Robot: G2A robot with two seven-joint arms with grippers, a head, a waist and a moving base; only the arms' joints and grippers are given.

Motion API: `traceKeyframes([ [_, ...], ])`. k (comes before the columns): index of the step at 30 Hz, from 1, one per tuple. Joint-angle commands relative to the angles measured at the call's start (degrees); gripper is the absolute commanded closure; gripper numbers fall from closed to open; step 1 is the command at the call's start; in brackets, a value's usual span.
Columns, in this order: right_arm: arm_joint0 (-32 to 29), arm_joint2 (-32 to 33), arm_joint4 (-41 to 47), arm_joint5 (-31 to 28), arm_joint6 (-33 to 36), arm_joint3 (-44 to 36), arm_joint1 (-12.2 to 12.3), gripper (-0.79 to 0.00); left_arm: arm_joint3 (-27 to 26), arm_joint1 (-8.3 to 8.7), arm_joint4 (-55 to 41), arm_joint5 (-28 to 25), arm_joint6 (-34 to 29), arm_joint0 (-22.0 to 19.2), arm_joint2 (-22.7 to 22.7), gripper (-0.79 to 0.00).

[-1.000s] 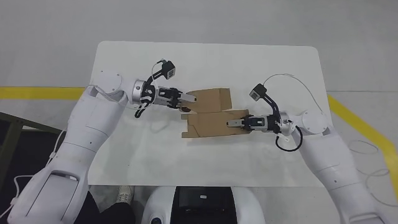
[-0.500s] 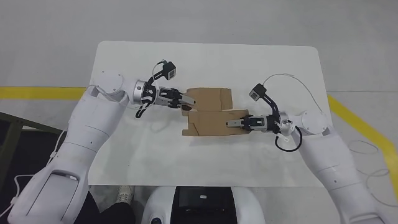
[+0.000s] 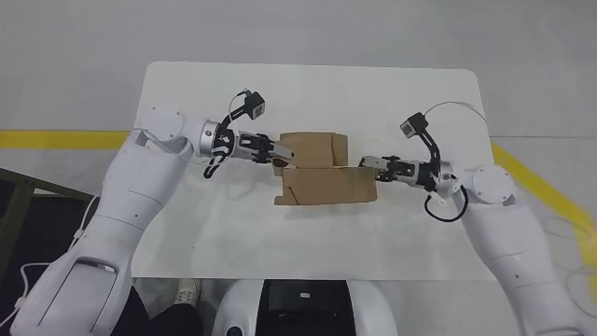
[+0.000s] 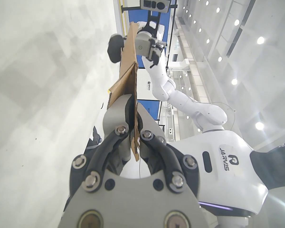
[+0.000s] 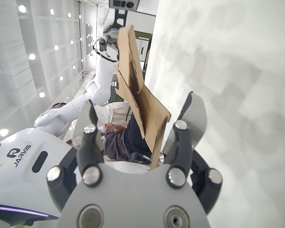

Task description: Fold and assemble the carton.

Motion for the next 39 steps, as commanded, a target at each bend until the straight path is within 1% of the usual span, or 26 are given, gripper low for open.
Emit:
traceKeyframes([
  [1, -0.78, 1.39, 0.27, -1.10, -0.75, -2.14, 0.26, -0.785, -0.70, 0.01, -0.19, -0.41, 0.37, 0.44, 0.05, 0.000],
  [5, -1.86, 1.60, 3.87, -3.09, -0.49, -5.87, 0.19, -0.785, -2.45, -0.03, 0.11, -1.28, 0.62, 1.14, 0.57, 0.000],
  [10, -1.39, -0.99, 7.24, -3.81, 0.42, -7.85, -0.40, -0.785, -3.55, -0.07, 1.41, -1.43, 1.41, 1.48, 1.38, 0.000],
  [15, 0.50, -3.20, 5.57, -4.73, -0.37, -5.39, -0.91, -0.785, -3.85, -0.09, 1.09, -1.45, 1.32, 1.46, 1.59, 0.000],
  [19, 1.24, -1.73, 1.96, -6.00, -3.54, -3.23, -0.68, -0.785, -3.70, 0.02, 1.60, -1.54, 1.41, 1.38, 1.52, 0.000],
  [21, 1.16, -0.76, -0.58, -5.60, -4.52, -3.29, -0.37, -0.785, -3.60, 0.11, 1.98, -1.66, 1.67, 1.35, 1.39, 0.000],
  [23, 0.58, 0.00, -0.82, -5.38, -4.64, -4.10, -0.15, -0.785, -3.55, 0.20, 2.36, -1.79, 1.95, 1.33, 1.26, 0.000],
  [31, -1.33, 0.91, 4.11, -6.70, -4.02, -7.28, -0.01, -0.785, -3.98, 0.39, 3.47, -1.87, 2.48, 1.45, 1.32, 0.000],
  [35, -1.00, -0.52, 7.02, -6.85, -2.26, -8.13, -0.30, -0.785, -4.20, 0.42, 3.46, -1.81, 2.42, 1.47, 1.49, 0.000],
  [39, -0.07, -3.07, 7.71, -6.62, -1.10, -7.20, -0.79, -0.785, -4.40, 0.39, 3.00, -1.87, 2.56, 1.39, 1.58, 0.000],
])
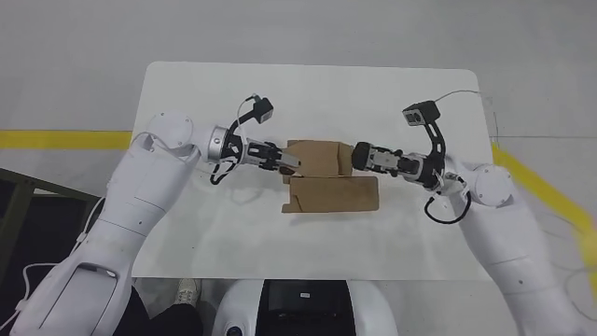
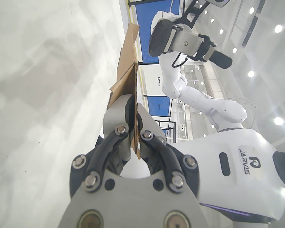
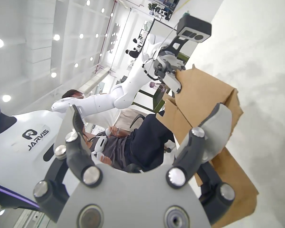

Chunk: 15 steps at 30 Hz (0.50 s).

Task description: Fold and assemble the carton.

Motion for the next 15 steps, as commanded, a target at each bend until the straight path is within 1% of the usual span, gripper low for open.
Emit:
traceKeyframes([
  [1, 0.51, -1.28, 0.01, -0.02, 0.16, 0.85, -0.26, -0.785, -0.10, -0.04, -0.38, -0.05, -0.04, -0.01, 0.07, 0.000],
  [5, 1.70, -3.55, 0.13, -0.18, 0.81, 3.18, -0.80, -0.785, -0.08, -0.09, -1.53, -0.03, -0.45, -0.11, 0.11, 0.000],
  [9, 2.31, -4.33, 0.97, -0.45, 2.01, 4.34, -1.02, -0.785, 0.01, 0.00, -1.88, -0.11, -0.64, -0.23, -0.15, 0.000],
  [15, 2.74, -5.77, 5.99, -0.25, 3.64, 6.29, -1.65, -0.785, -0.31, 0.03, -2.32, -0.05, -0.73, -0.07, -0.08, 0.000],
])
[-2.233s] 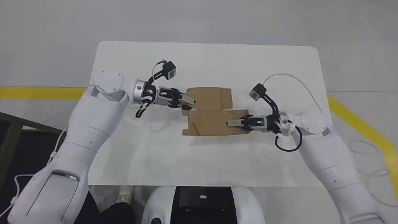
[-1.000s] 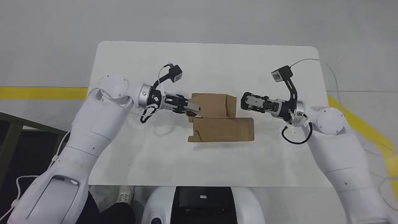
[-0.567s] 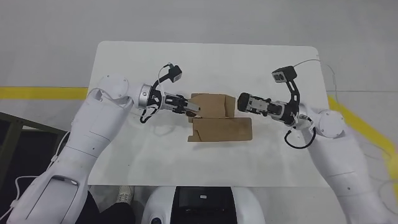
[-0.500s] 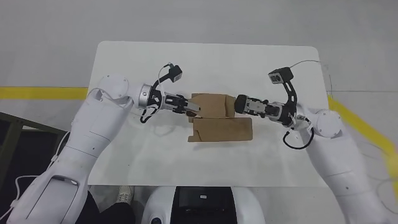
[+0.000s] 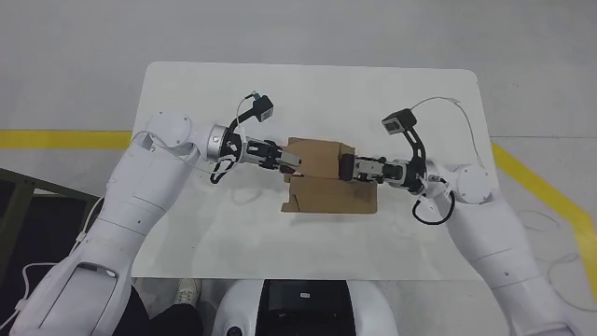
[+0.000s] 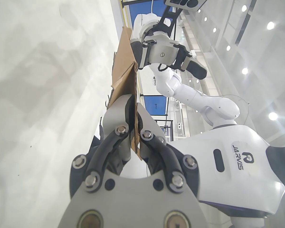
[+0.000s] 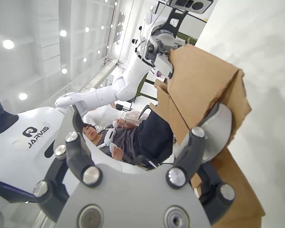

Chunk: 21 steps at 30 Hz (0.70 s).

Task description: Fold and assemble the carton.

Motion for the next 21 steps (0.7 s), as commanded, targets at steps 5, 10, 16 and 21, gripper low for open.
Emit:
traceKeyframes([
  [5, 0.64, -1.17, 6.22, -0.90, 0.09, 3.09, -0.92, -0.785, -0.04, -0.01, 0.01, -0.03, 0.22, 0.01, 0.21, 0.000],
  [10, 0.77, -0.40, 10.62, -1.45, 1.43, 4.86, -1.24, -0.785, -0.17, 0.12, 0.12, 0.03, 0.06, 0.14, 0.12, 0.000],
  [16, 0.29, 0.23, 13.77, 0.25, 3.13, 5.29, -1.47, -0.785, -0.79, 0.22, 0.13, 0.17, -0.01, 0.54, 0.17, 0.000],
  [21, 0.61, -0.50, 13.36, 0.75, 3.64, 5.52, -1.91, -0.785, -0.58, 0.23, 0.09, 0.12, 0.07, 0.37, 0.27, 0.000],
])
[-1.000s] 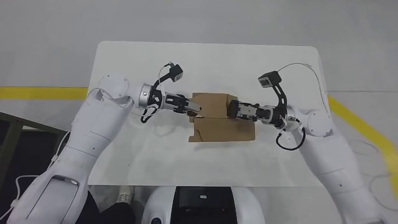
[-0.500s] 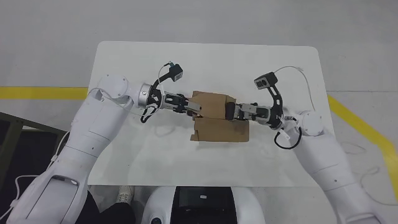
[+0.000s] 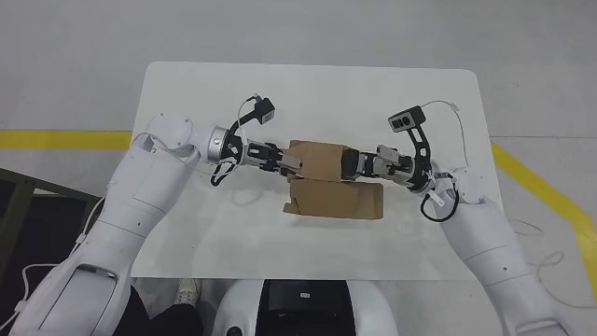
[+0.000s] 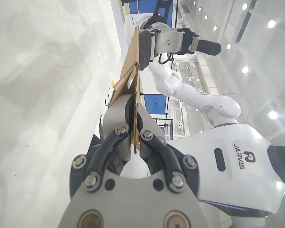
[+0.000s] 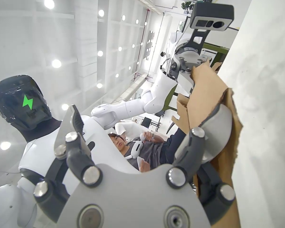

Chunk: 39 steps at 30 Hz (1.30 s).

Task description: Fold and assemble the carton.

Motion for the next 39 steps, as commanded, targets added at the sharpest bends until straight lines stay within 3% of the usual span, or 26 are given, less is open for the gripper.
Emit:
traceKeyframes([
  [1, 0.10, -0.38, 0.37, 0.07, 0.07, 0.09, -0.23, -0.785, 0.20, -0.02, -0.04, -0.08, -0.02, -0.12, 0.07, 0.000],
  [7, -0.12, -1.15, 5.72, 0.81, 0.81, 1.12, -1.22, -0.785, 0.91, -0.12, -0.19, -0.12, -0.16, -0.35, 0.52, 0.000],
  [12, 1.16, -1.55, -0.70, 0.71, 0.70, 3.02, -1.31, -0.785, 1.25, -0.21, -0.35, -0.31, -0.09, -0.63, 0.78, 0.000],
  [17, 0.68, -1.69, 2.19, 1.13, 1.13, 2.02, -1.83, -0.785, 1.46, -0.25, -0.38, -0.47, -0.23, -0.86, 0.95, 0.000],
  [26, 1.04, -1.46, -1.04, 0.51, 0.51, 2.94, -2.20, -0.785, 1.63, -0.19, -0.46, -0.58, -0.39, -0.98, 0.94, 0.000],
  [27, 1.09, -1.48, -1.51, 0.50, 0.50, 2.72, -2.23, -0.686, 1.62, -0.18, -0.40, -0.64, -0.37, -0.98, 0.93, 0.000],
  [28, 1.19, -1.46, -2.32, 0.49, 0.49, 2.60, -2.22, -0.493, 1.60, -0.17, -0.40, -0.65, -0.36, -0.97, 0.92, 0.000],
  [29, 1.20, -1.42, -2.65, 0.42, 0.42, 2.54, -2.24, -0.363, 1.57, -0.16, -0.38, -0.62, -0.47, -0.97, 0.96, 0.000],
  [32, 1.65, -1.45, -4.92, 0.61, 0.61, 2.42, -2.20, -0.317, 1.56, -0.13, -0.37, -0.51, -0.56, -1.01, 0.97, 0.000],
  [39, 2.78, -2.10, -9.57, 0.76, 0.76, 2.79, -2.23, -0.326, 1.45, -0.10, -0.38, -0.42, -0.67, -1.01, 1.08, 0.000],
])
